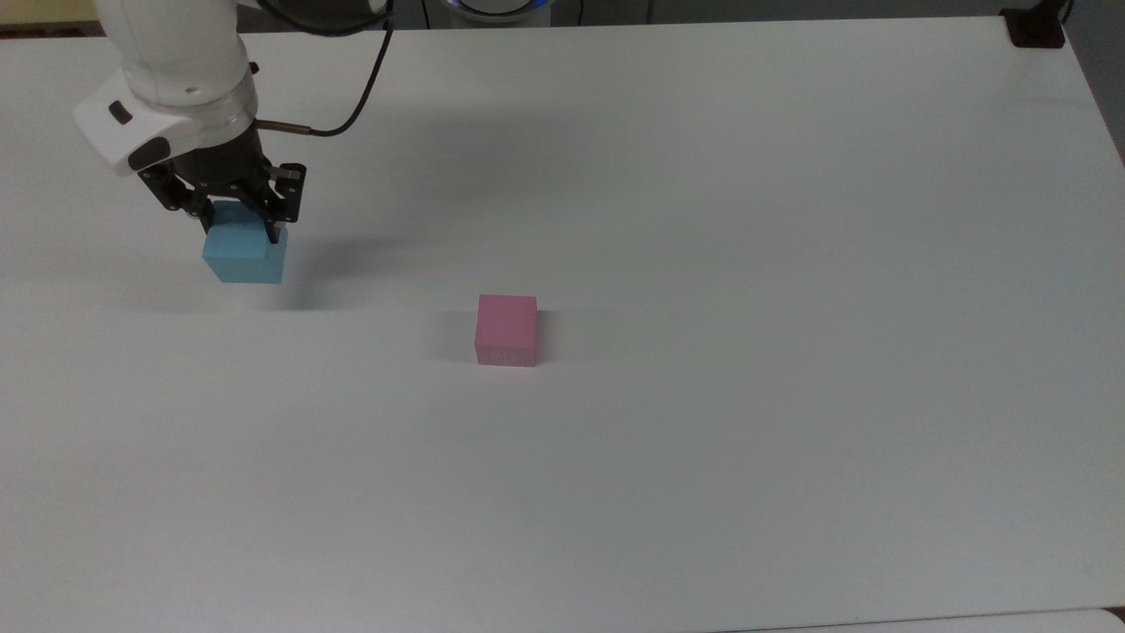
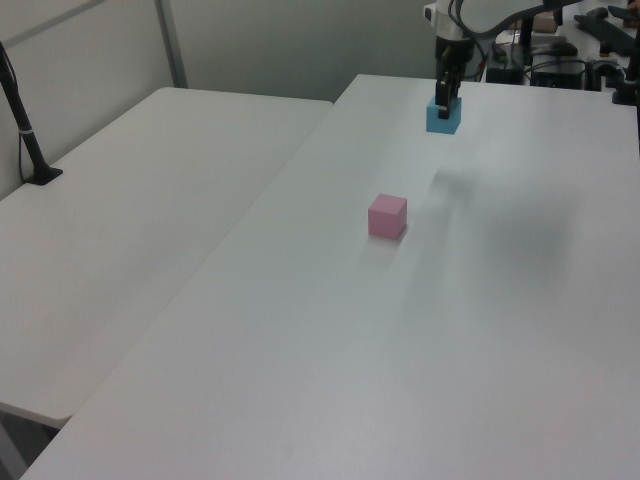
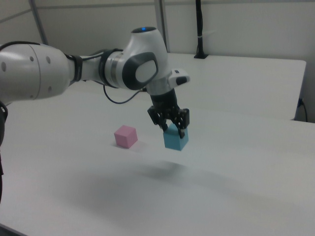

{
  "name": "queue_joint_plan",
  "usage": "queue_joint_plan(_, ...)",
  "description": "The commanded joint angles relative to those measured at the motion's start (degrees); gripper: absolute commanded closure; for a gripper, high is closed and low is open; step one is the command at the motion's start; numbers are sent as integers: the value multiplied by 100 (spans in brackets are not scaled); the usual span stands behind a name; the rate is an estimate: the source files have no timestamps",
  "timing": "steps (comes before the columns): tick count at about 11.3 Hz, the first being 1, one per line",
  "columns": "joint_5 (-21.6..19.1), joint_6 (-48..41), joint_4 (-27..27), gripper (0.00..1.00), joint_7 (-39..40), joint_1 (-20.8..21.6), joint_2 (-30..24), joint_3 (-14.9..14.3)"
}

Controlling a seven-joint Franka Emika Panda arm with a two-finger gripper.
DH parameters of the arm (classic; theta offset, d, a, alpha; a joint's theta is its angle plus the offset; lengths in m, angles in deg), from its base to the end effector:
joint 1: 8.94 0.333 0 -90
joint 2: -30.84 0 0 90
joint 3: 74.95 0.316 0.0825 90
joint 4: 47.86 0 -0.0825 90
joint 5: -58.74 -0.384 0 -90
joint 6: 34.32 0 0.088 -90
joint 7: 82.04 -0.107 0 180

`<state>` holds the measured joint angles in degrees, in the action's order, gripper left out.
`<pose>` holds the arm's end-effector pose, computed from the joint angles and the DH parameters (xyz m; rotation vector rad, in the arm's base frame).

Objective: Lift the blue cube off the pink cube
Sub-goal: 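Lift the light-blue cube off the pink cube and carry it aside, then lower the light-blue cube onto the table and open the gripper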

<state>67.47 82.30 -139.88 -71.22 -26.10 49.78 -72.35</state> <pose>0.6426 -0.1792 0.4477 2.9962 -0.0103 0.1041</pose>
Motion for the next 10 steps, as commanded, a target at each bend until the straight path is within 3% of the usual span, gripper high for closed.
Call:
queue_joint_plan(1,321,-8,-150,41,69,-112,205,30)
queue_joint_plan(3,339,360,-263,49,69,-191,355,30)
queue_joint_plan(8,339,818,-404,46,8,-183,619,30)
queue_joint_plan(9,339,836,-413,33,-1,-183,628,30)
queue_joint_plan(10,339,819,-413,0,-10,-200,620,21)
